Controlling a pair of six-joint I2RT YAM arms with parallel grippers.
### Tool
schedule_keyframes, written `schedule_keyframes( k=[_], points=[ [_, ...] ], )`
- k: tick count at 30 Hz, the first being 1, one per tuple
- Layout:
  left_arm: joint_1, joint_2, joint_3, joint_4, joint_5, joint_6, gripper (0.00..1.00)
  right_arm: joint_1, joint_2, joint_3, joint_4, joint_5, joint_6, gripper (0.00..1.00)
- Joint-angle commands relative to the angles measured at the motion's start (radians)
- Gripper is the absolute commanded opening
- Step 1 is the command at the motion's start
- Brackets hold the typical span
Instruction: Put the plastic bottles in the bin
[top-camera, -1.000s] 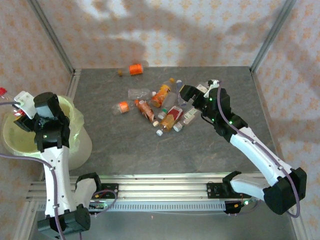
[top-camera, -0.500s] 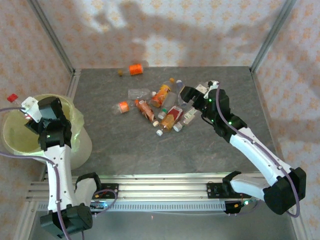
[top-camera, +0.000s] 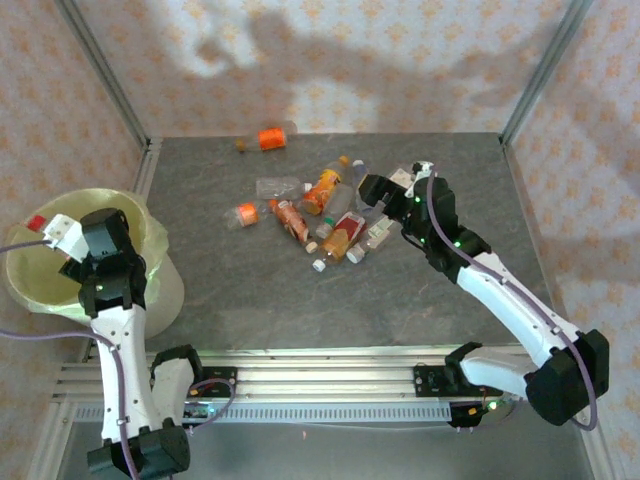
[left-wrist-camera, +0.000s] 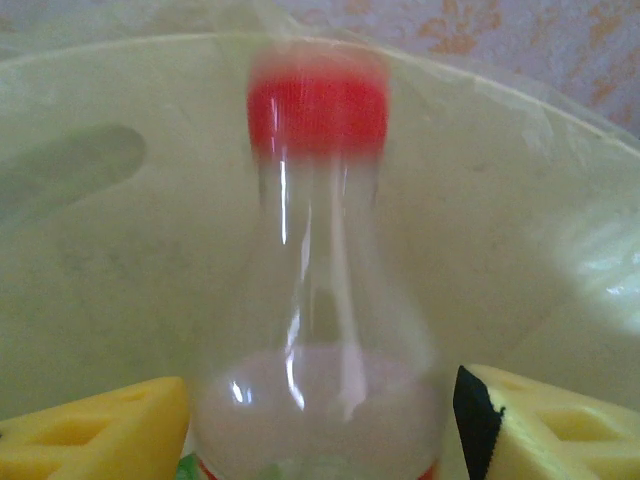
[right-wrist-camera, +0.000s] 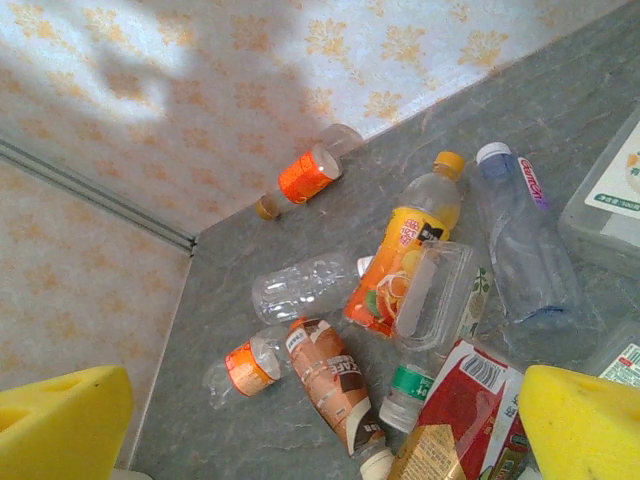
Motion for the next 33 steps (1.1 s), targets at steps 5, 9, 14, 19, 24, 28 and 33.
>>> schedule_keyframes(
  k=[5,9,14,19,24,28,33],
  points=[
    [0.010,0.028,-0.006,-0.007,0.140,0.000,0.80,-0.002,0.000,0.012,0.004,0.013,-0.005,0.99],
    [0.010,0.044,0.021,-0.015,0.174,0.003,0.83,-0.002,0.004,0.015,0.003,0.014,-0.002,0.99],
    [0.010,0.064,0.108,-0.094,0.220,-0.019,0.87,-0.003,0.019,0.020,0.009,0.006,0.011,0.99],
    [0.010,0.073,0.232,-0.199,0.251,-0.051,0.92,-0.002,0.027,0.026,0.003,-0.005,0.014,0.99],
    [0.009,0.056,0.325,-0.221,0.401,-0.106,0.98,-0.002,0.028,0.022,0.000,0.001,0.017,0.99],
    [-0.010,0.043,0.357,-0.189,0.502,-0.170,1.00,-0.002,0.029,0.019,0.000,0.001,0.020,0.99],
    [-0.143,0.048,0.404,-0.171,0.440,-0.215,1.00,-0.002,0.020,0.012,-0.015,0.013,0.022,0.99]
  ],
)
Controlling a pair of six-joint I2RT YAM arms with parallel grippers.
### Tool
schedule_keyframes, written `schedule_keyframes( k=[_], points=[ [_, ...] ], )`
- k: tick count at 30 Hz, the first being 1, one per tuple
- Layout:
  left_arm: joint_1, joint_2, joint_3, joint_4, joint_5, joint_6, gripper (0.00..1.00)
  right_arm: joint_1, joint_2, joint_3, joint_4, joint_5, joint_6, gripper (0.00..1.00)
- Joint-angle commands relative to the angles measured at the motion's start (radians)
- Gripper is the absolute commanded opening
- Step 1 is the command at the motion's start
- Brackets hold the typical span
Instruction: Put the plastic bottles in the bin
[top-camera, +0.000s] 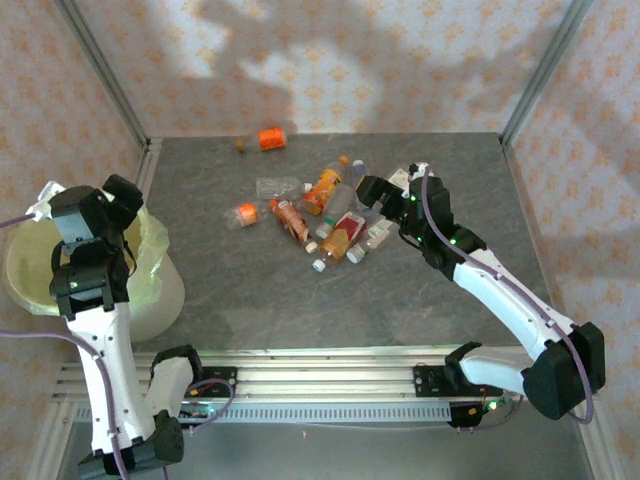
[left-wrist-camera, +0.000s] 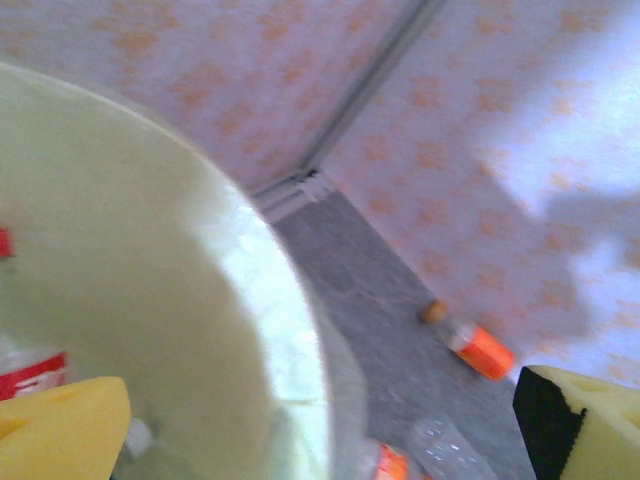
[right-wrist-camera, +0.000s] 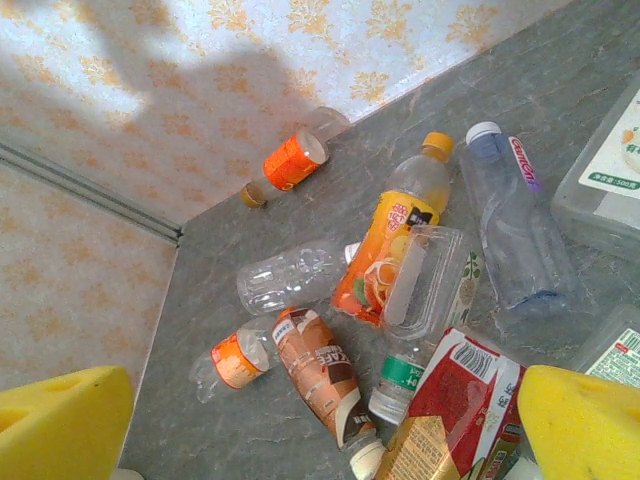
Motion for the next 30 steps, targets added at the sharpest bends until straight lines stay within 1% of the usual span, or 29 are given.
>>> schedule_keyframes(
  k=[1,5,9,13,15,19,22,23,26,28,30],
  points=[
    [-0.090,0.005,0.046,0.000,-0.009,-0.061,1.00,-0.002,-0.009,0.009,-0.018,0.023,0.007,0.99],
    [-0.222,0.058,0.084,0.014,-0.061,-0.085,1.00,-0.002,-0.024,-0.009,-0.024,0.044,0.005,0.99],
    [-0.377,0.139,0.137,0.017,-0.140,-0.091,1.00,-0.001,-0.037,-0.022,-0.036,0.082,0.008,0.99],
    [-0.526,0.232,0.170,0.040,-0.200,-0.090,1.00,-0.005,-0.022,-0.021,-0.133,0.189,0.027,0.99],
    [-0.566,0.279,0.182,0.042,-0.199,-0.090,1.00,-0.014,0.005,-0.011,-0.200,0.223,0.060,0.99],
    [-0.589,0.347,0.199,0.029,-0.137,-0.082,1.00,-0.047,0.086,0.005,-0.292,0.205,0.140,0.99],
    [-0.588,0.365,0.197,0.014,-0.125,-0.070,1.00,-0.070,0.154,0.015,-0.335,0.197,0.205,0.99],
    [-0.589,0.364,0.195,0.009,-0.126,-0.065,1.00,-0.082,0.174,0.012,-0.329,0.179,0.218,0.99],
    [-0.589,0.355,0.183,-0.008,-0.134,-0.053,1.00,-0.127,0.250,0.003,-0.263,0.065,0.243,1.00],
    [-0.588,0.339,0.162,-0.010,-0.136,-0.053,1.00,-0.152,0.320,0.038,-0.275,0.012,0.253,0.99],
    [-0.587,0.314,0.133,-0.004,-0.131,-0.060,1.00,-0.157,0.388,0.093,-0.305,-0.014,0.231,0.98]
  ],
)
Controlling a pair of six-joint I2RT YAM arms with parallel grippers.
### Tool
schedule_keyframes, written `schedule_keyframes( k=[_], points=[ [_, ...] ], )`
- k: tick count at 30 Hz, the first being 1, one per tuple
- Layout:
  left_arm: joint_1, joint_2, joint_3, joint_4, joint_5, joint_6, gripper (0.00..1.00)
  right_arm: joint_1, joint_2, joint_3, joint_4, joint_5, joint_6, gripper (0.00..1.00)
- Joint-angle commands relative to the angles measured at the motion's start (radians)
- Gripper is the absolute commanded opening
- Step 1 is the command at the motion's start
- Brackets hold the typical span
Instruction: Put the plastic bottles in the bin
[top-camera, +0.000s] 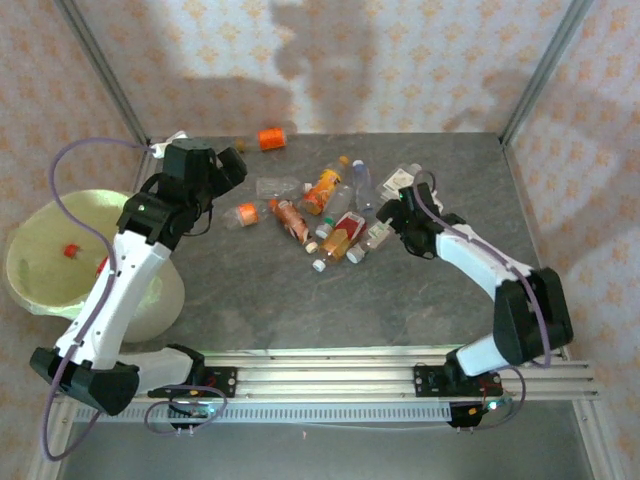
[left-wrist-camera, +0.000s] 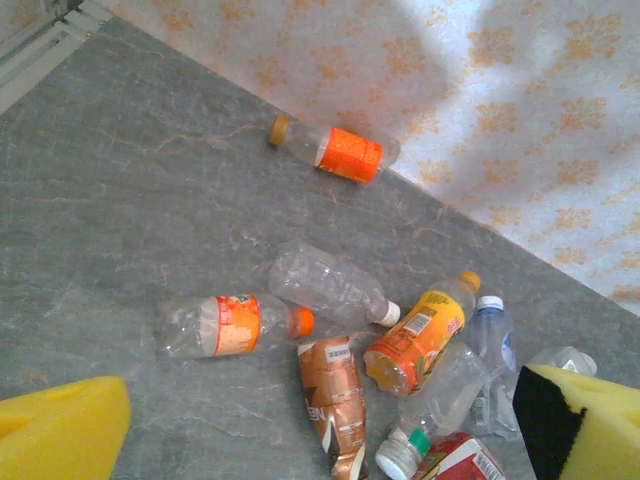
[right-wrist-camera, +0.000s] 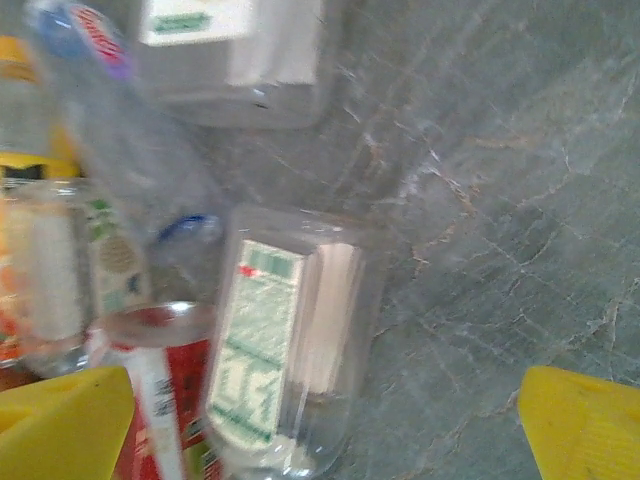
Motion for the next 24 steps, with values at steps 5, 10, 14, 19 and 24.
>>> schedule_keyframes(
  k=[5,10,14,19,24],
  points=[
    [-0.002,-0.109,-0.100,0.007,0.031,-0.010,1.00,-0.006,0.171,0.173,-0.055,-0.072,0.005,0.99],
    [-0.002,-0.143,-0.123,-0.025,0.012,0.001,1.00,-0.007,0.236,0.187,-0.060,0.012,0.051,1.00],
    [-0.002,-0.161,-0.128,-0.041,0.008,0.019,1.00,-0.007,0.281,0.180,-0.058,-0.023,0.064,1.00],
    [-0.002,-0.186,-0.155,-0.037,0.007,0.027,1.00,-0.007,0.338,0.223,-0.087,-0.010,0.024,0.97],
    [-0.001,-0.191,-0.171,-0.045,0.015,0.034,1.00,-0.006,0.376,0.243,-0.089,0.013,0.028,0.88]
  ],
)
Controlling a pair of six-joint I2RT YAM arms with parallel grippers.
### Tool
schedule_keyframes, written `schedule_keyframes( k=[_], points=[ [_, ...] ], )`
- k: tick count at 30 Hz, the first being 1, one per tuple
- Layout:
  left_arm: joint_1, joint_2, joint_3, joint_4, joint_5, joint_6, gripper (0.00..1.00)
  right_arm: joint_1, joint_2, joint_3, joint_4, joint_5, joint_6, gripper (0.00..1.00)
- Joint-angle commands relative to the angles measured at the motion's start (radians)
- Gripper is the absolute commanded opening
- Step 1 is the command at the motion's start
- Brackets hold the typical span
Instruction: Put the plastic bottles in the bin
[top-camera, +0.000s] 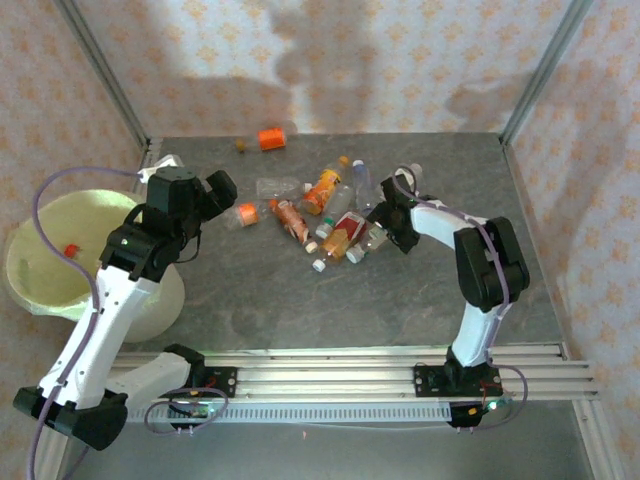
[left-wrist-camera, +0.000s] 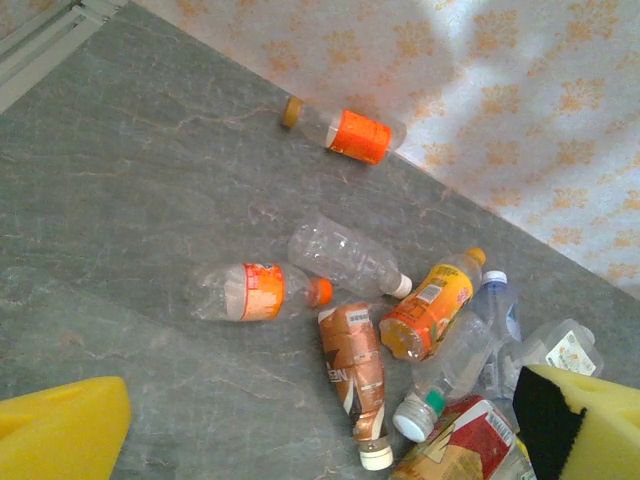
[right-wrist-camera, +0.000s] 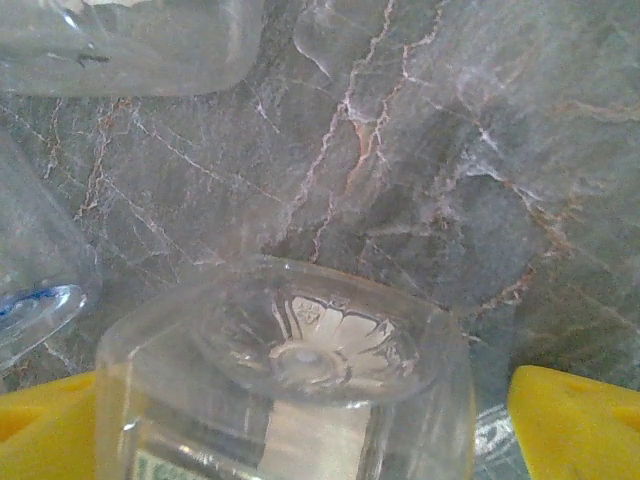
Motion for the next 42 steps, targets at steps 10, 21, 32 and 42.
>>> schedule_keyframes(
  k=[10,21,32,42],
  points=[
    [-0.001,-0.004,-0.019,0.034,0.139,0.062,1.00,-0.001,-0.107,-0.092,0.080,0.086,0.016,0.60],
    [-0.022,0.102,-0.034,0.242,0.535,0.076,1.00,0.014,-0.460,-0.288,0.234,0.093,-0.109,0.50],
    [-0.260,0.222,-0.006,0.346,0.438,0.209,1.00,0.067,-0.634,-0.271,0.291,-0.021,-0.188,0.49],
    [-0.401,0.397,0.075,0.403,0.565,0.343,1.00,0.110,-0.692,-0.190,0.363,-0.169,-0.156,0.49]
  ],
)
